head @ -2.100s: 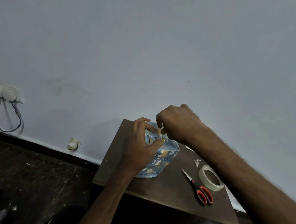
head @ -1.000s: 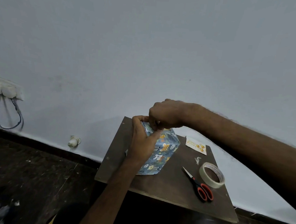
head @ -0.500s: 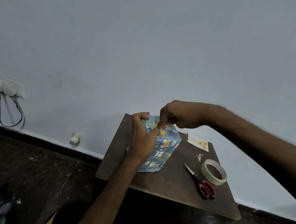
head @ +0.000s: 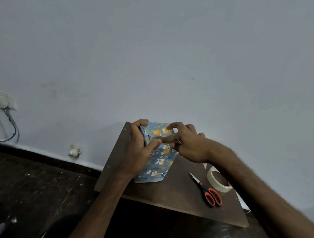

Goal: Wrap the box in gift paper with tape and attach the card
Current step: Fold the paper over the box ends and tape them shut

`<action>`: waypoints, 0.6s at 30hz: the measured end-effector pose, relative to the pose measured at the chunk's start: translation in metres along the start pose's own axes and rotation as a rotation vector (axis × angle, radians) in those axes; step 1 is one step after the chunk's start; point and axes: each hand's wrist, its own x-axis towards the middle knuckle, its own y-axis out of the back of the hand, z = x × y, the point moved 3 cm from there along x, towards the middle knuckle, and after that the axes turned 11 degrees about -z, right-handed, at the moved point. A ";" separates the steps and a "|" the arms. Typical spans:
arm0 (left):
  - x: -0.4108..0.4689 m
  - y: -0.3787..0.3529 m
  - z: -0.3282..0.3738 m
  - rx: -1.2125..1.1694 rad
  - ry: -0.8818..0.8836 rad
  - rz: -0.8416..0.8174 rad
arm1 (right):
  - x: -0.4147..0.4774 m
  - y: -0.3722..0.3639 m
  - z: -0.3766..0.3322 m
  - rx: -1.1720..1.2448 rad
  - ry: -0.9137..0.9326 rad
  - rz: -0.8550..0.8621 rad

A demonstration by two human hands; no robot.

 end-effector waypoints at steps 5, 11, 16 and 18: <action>-0.005 0.004 -0.003 0.062 -0.007 -0.060 | -0.012 -0.001 0.016 0.191 0.095 0.346; -0.007 0.003 -0.004 0.020 -0.027 -0.048 | -0.013 -0.041 0.020 0.103 0.090 0.384; -0.004 0.001 -0.005 0.018 -0.030 -0.054 | -0.009 -0.046 0.019 -0.082 0.007 0.394; -0.005 0.002 -0.008 0.007 -0.032 -0.062 | -0.009 -0.036 0.015 -0.132 0.035 0.427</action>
